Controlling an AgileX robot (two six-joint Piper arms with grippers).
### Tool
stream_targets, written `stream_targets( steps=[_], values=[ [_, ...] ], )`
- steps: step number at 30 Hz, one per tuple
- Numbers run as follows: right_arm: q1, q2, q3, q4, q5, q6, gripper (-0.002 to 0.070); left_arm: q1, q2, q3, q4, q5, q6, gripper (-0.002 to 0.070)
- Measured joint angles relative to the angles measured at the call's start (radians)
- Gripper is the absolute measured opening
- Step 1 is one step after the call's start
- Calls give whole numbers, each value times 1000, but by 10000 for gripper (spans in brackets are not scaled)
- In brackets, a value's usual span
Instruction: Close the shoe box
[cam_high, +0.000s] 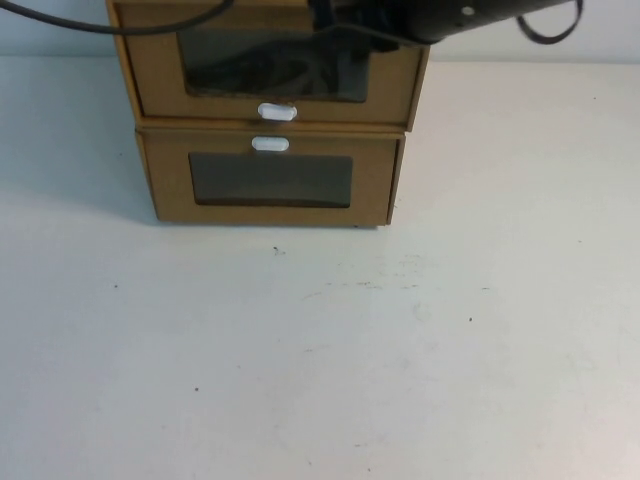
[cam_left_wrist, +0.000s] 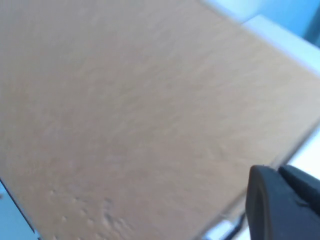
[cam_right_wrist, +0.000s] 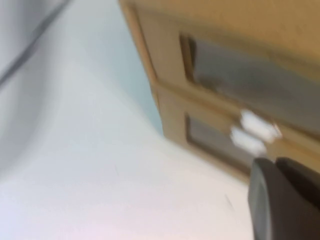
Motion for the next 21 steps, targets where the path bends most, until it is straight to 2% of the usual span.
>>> stream_targets(
  steps=[3, 7, 11, 17, 21],
  values=[
    [0, -87, 10, -79, 130, 17, -11, 0, -137, 85, 12, -10, 13, -2],
    [0, -269, 138, -165, 173, 88, -11, 0, -377, 354, 42, -142, 45, -2],
    [0, -490, 363, -228, 140, 178, -11, 0, -639, 710, 96, -349, 57, -2],
    [0, -830, 737, -249, 41, 239, -11, 0, -1074, 1253, 85, -703, 62, -2],
    [0, -1023, 947, -249, -60, 245, -11, 0, -1369, 1523, 77, -835, 62, -2]
  ],
)
